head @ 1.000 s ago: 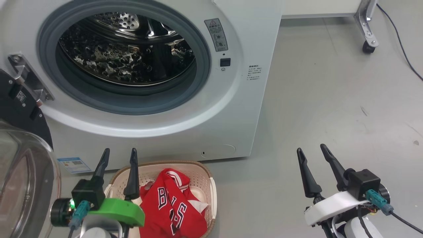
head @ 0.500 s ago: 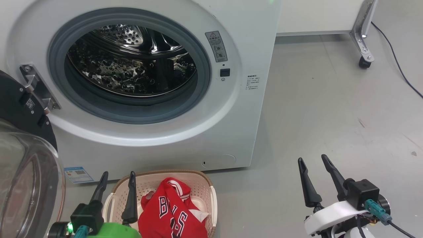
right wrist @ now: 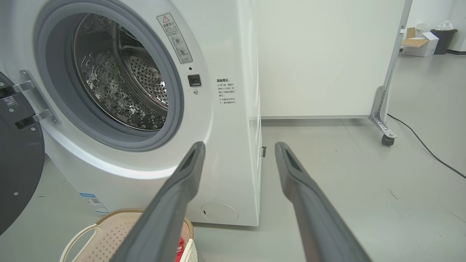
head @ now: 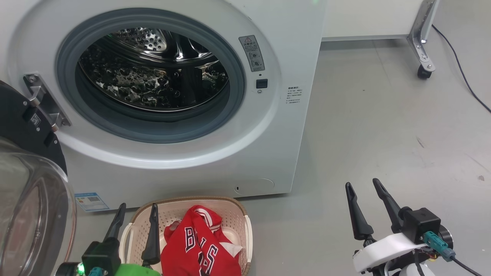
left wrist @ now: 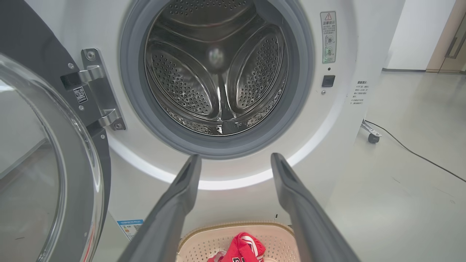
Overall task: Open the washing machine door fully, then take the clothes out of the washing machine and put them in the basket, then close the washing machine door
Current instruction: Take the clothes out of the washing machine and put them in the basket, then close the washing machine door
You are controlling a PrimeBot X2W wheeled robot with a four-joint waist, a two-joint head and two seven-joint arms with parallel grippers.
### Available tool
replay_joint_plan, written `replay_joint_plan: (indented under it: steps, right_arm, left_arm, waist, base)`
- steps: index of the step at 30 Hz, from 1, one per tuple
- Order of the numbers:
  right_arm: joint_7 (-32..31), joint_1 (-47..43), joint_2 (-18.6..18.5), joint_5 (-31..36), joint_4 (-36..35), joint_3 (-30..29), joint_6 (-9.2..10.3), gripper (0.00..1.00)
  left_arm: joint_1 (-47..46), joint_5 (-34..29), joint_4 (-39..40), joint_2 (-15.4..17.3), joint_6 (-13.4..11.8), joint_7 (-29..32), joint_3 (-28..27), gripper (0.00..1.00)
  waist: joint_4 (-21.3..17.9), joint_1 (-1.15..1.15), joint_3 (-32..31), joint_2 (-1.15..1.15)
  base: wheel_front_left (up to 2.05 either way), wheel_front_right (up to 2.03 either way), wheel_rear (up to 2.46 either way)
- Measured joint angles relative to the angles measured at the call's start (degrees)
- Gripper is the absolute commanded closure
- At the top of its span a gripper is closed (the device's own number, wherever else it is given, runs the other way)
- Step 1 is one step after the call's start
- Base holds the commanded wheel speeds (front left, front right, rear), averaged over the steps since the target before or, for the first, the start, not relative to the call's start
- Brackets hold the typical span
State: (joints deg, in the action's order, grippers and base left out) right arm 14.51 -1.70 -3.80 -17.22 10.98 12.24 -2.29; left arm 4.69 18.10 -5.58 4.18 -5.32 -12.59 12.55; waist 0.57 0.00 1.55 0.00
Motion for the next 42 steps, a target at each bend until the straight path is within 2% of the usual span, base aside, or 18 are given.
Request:
replay_joint_plan:
  steps: [21,42]
  right_arm:
    - [0.00,-0.03,0.10,-0.01,-0.12,0.71,0.00,0.00]
    - [0.00,-0.10,0.14,-0.01,-0.12,0.83,0.01,0.00]
  left_arm:
    - [1.50,-1.32,2.85,0.21,-0.44,2.03,0.14,0.00]
    - [2.66,-1.68,5.22,0.18,-0.75,3.96,0.68,0.00]
  waist:
    - [-0.10,0.00,-0.26,0.00]
    - [0.21,0.00,-0.88,0.00]
  base:
    - [-0.17,0.17,0.00]
    - [-0.89,0.89,0.00]
